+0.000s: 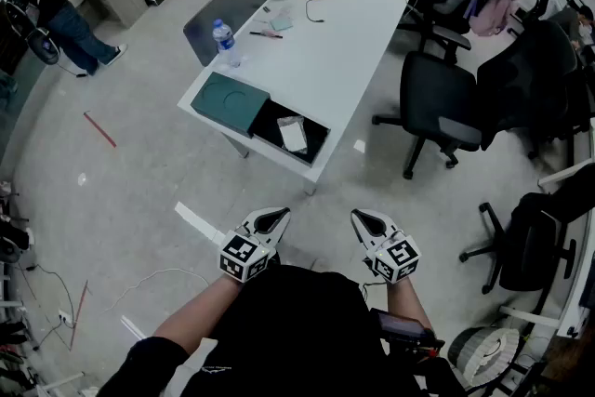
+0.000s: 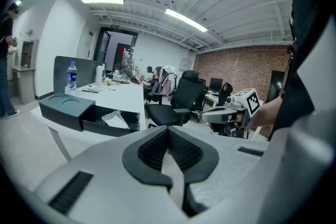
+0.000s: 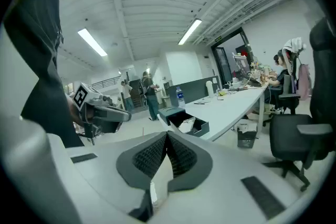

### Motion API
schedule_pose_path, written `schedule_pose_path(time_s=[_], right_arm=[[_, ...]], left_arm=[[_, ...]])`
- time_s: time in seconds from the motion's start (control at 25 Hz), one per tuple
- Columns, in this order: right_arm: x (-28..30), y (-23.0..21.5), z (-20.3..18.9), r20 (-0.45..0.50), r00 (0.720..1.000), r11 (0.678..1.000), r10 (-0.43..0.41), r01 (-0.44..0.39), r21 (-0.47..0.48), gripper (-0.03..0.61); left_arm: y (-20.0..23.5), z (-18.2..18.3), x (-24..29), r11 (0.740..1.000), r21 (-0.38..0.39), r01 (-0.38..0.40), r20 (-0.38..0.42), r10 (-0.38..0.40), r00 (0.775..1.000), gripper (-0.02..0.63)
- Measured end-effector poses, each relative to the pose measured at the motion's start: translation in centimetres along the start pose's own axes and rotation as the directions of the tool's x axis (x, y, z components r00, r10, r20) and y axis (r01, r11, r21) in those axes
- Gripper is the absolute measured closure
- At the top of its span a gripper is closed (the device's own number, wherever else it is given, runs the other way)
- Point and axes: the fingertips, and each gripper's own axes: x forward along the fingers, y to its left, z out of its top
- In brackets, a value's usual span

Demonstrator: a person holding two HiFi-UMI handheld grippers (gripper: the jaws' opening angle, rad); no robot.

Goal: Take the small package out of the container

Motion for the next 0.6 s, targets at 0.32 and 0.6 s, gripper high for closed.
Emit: schedule_pose_path(time_s=[0.32,0.6], right_arm=[[-1.4,2.1,-0.4,0.0,0.996,0.995,0.09,-0.09,-0.037,0.552],[-3.1,2.6,-1.1,-0.016,0.99,0.989,0.137,-0.138,-0.061,0.552]], left_arm=[[-2.7,-2.7,-2.0,0.996,-0.047,-0.08,0.018,0.081,0.997,0.604],[-4.9,-3.2,-2.3,0.991,-0.063,-0.12,0.048,0.123,0.991,0.604]])
